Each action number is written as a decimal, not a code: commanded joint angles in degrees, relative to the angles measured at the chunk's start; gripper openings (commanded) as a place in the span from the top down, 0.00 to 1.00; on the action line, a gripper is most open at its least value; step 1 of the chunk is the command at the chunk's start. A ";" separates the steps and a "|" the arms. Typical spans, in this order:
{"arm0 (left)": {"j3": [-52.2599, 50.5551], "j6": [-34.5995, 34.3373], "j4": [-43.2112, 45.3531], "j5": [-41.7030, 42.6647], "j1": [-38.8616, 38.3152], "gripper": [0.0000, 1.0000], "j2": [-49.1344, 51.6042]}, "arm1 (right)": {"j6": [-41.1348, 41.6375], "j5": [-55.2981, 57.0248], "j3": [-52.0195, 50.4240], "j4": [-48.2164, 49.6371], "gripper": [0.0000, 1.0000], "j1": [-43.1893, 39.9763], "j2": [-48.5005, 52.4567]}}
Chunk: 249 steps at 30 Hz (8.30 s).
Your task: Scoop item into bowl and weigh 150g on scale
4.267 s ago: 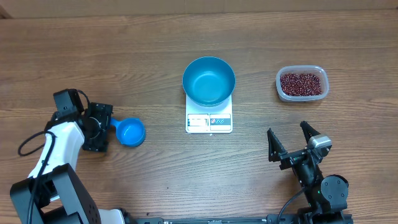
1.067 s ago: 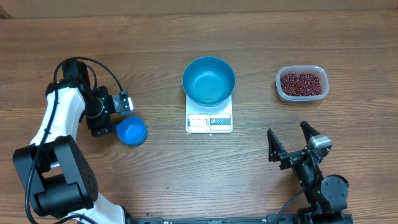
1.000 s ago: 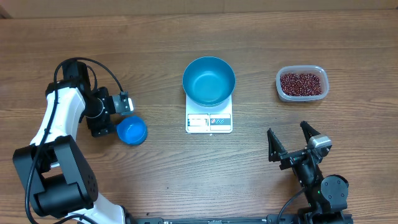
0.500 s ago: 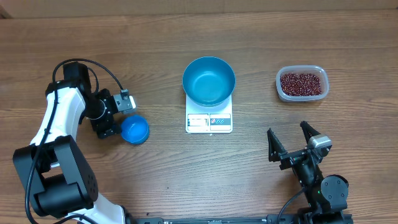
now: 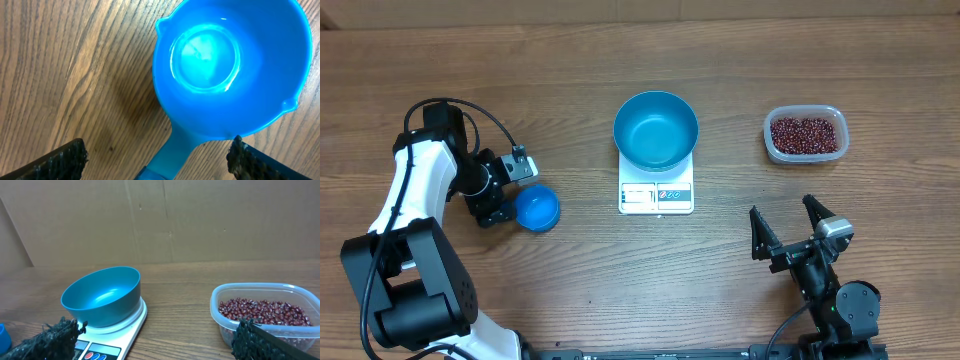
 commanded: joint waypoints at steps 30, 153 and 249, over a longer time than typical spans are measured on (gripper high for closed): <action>1.16 -1.49 3.87 -0.22 1.55 0.66 5.84 | 0.37 -0.31 -0.59 0.20 0.00 0.28 -0.50; -0.39 -121.83 6.03 -20.41 -23.80 0.00 -11.21 | 0.37 -0.31 -0.59 0.20 0.00 0.28 -0.50; 30.01 -122.51 -4.72 -14.27 -36.22 0.96 0.11 | 0.37 -0.31 -0.59 0.20 0.00 0.28 -0.50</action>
